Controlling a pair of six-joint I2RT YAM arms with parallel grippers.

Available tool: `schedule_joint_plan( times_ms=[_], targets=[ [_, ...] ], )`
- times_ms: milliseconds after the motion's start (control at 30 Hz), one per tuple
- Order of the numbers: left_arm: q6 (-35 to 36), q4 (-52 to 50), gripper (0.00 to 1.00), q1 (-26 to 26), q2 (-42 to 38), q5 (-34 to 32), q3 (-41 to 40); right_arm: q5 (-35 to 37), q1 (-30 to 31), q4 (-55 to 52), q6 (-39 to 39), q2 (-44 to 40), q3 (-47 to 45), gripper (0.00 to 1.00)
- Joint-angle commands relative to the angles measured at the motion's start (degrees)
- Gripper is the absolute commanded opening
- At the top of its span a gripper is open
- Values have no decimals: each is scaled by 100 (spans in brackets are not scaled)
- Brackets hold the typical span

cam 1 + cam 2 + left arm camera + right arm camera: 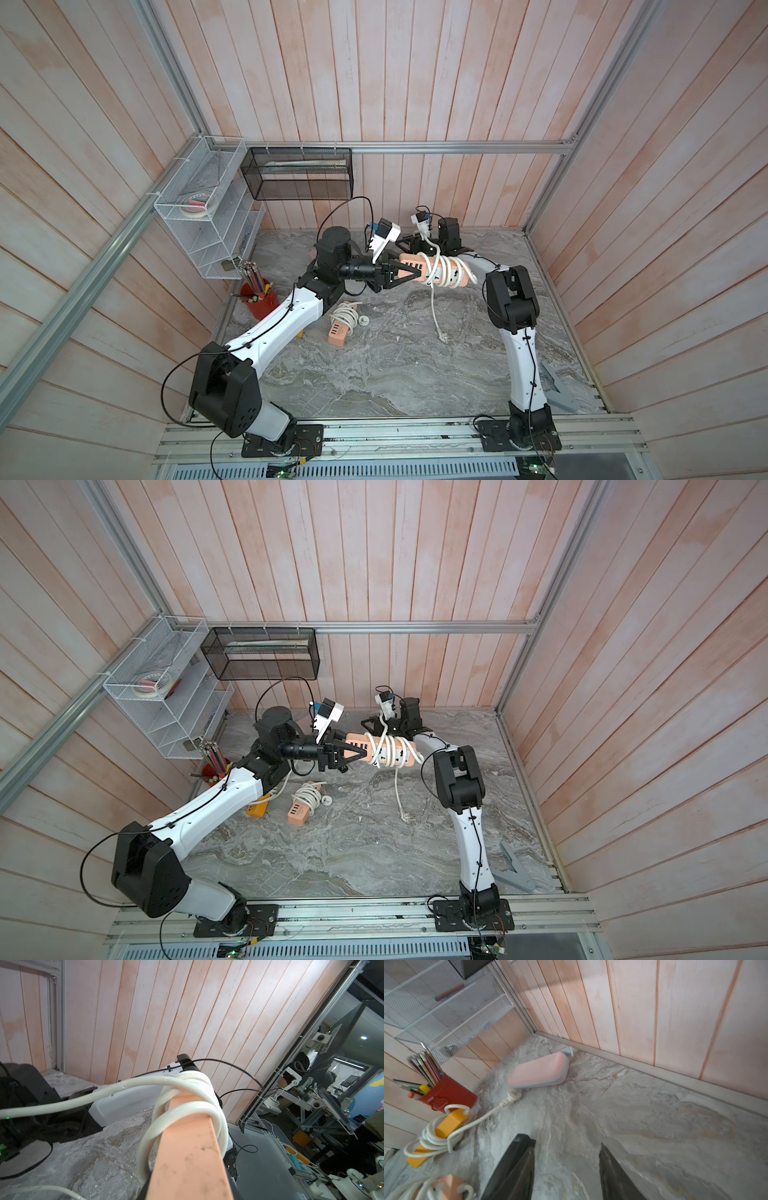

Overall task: Wrap the cord around the power strip
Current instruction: Wrap the power cord around the power strip.

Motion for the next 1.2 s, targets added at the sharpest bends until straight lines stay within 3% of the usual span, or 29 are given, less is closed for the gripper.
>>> schedule_joint_plan(
  times_ms=[0,200,467,567,667,867,1067,1167],
  targets=[
    [-652,1420,0,-25,-208,-129,-123,341,34,861,406,-323,-364,57],
    [-547,1308,0,48,-313,-824,-220,590,106,1355,496,-467,-949,55],
    [-1036,1870,0,479,-307,-2353,-371,1091,458,1638,349,-1487,-2530,14],
    [-1011,1758,0,781,-241,-2557,-207,1402,649,1530,79,-1979,-3173,4],
    [-895,1342,0,1088,-156,-2575,71,1791,822,1182,-392,-2359,-3558,0],
    [839,-815,0,1278,58,-3980,723,2892,1324,721,-1918,-3337,-4274,0],
    [2259,-1679,0,1317,696,-4933,1267,2999,1831,81,-3560,-4245,-4341,0],
    [3137,-2490,0,1187,1147,-5080,1709,3127,1833,83,-3787,-4608,-4074,0]
  ],
)
